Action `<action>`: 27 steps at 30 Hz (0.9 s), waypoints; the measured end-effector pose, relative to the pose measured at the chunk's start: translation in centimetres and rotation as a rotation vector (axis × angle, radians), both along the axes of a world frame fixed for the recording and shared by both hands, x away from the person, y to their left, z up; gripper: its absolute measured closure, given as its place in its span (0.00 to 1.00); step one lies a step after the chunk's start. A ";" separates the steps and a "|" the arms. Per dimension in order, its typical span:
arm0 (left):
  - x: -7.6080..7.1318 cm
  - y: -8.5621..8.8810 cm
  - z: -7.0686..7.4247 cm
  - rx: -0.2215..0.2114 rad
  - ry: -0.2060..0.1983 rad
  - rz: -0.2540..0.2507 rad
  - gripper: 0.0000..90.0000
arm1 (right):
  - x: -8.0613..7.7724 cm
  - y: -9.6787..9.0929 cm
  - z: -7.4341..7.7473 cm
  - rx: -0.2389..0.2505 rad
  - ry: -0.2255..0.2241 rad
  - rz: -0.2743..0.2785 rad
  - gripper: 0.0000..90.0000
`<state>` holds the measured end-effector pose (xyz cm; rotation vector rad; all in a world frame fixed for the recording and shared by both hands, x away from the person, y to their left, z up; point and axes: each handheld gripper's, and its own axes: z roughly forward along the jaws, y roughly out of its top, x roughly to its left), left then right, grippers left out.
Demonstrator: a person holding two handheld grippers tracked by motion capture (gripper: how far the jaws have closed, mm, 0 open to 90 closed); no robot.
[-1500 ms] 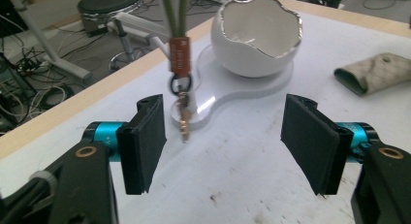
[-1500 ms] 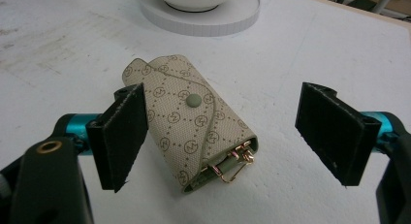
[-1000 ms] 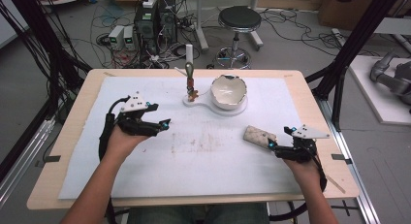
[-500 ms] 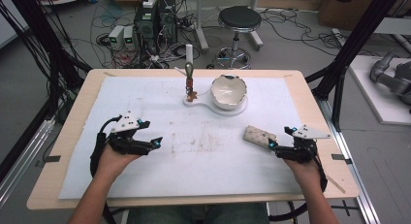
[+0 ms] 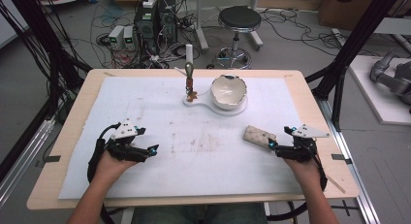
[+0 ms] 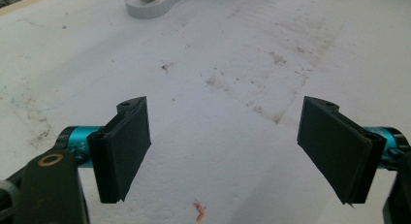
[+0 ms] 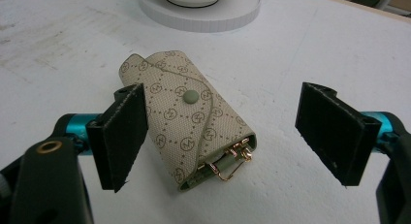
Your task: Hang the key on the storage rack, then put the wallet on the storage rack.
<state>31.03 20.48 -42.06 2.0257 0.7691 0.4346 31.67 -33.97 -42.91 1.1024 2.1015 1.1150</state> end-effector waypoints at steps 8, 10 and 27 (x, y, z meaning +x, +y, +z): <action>-0.3 0.2 -0.3 -0.041 -0.007 -0.023 0.21 | 0.3 -0.2 0.1 0.009 -0.005 -0.013 0.22; -0.2 0.2 -0.3 -0.040 -0.006 -0.021 0.21 | 0.4 -0.1 0.1 0.002 0.000 -0.010 0.22; 0.0 0.7 -0.4 -0.064 -0.003 -0.008 0.21 | 0.4 -0.1 0.2 0.006 0.001 0.023 0.22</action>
